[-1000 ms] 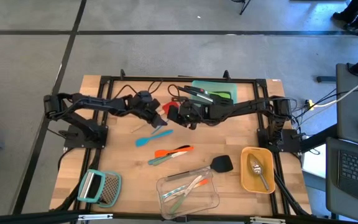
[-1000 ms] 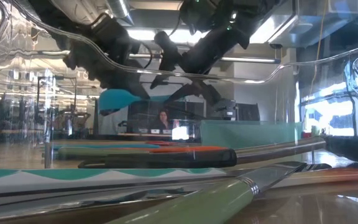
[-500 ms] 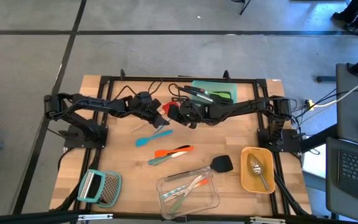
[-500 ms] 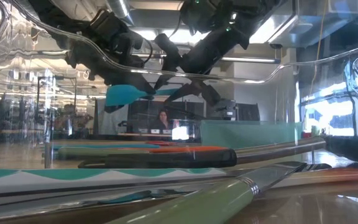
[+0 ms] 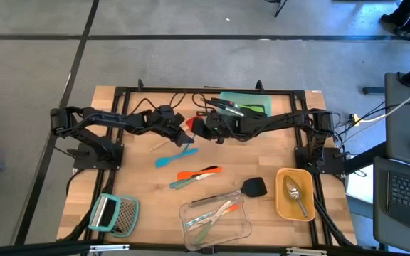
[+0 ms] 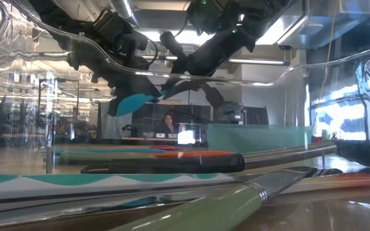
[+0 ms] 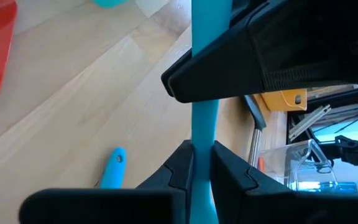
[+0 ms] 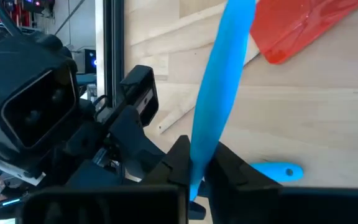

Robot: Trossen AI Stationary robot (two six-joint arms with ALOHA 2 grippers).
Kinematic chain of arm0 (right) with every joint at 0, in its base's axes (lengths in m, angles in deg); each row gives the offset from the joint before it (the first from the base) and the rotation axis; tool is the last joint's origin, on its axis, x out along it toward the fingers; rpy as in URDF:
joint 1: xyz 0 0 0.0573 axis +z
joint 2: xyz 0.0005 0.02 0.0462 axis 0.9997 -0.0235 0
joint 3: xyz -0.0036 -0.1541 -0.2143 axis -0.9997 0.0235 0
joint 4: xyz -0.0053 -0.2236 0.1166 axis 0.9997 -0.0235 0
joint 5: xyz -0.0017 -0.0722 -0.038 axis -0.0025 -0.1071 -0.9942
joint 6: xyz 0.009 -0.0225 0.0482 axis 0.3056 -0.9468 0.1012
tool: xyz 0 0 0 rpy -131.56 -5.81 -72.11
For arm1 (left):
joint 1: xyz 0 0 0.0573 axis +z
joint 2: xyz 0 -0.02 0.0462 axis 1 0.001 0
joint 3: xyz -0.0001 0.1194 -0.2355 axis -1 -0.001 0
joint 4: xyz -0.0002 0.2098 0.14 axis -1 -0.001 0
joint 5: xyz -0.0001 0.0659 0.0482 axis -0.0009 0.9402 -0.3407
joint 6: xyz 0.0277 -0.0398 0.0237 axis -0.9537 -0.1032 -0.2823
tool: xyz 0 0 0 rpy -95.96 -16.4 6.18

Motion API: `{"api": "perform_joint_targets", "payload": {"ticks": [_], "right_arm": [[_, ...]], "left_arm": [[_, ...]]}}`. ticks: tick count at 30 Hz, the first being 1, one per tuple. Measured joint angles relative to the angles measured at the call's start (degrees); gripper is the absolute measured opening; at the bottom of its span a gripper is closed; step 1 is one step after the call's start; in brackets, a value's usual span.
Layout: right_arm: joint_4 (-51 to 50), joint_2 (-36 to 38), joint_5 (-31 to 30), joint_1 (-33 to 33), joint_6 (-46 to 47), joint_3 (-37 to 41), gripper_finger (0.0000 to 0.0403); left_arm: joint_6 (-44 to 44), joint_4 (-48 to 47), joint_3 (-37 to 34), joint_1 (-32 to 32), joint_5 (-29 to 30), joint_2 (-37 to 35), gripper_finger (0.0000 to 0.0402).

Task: Pick & Place Kitchen Items
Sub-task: Put the blue spatula into the green bin

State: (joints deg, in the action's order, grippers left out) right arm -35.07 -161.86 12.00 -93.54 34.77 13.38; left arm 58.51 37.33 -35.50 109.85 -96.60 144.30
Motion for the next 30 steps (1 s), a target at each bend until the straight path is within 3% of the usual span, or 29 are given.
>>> {"api": "perform_joint_targets", "payload": {"ticks": [5, 9, 13, 23, 30], "right_arm": [[0.0, 0.0, 0.2, 0.0, -0.2, 0.0, 0.0022], [-0.1, 0.0, 0.8, 0.1, -0.8, 0.0, 0.0022], [-2.1, 0.0, 1.2, 0.1, -1.6, 0.0, 0.0022], [-2.4, -0.1, 1.6, -0.1, -4.9, 0.0, 0.0022], [0.6, 3.0, 7.6, -1.6, -10.0, 0.0, 0.0022]], "left_arm": [[-0.4, -0.1, 0.0, 0.0, -0.2, 0.0, 0.0035], [-2.4, 0.2, 0.0, 0.1, -4.0, 0.0, 0.0046], [-2.5, -0.9, 0.0, 0.0, -4.0, -1.1, 0.0096], [-1.9, -2.6, 0.0, 0.5, -2.3, -5.1, 0.0277], [-1.4, -5.3, 0.0, 0.5, -2.6, -7.5, 0.0301]]}}
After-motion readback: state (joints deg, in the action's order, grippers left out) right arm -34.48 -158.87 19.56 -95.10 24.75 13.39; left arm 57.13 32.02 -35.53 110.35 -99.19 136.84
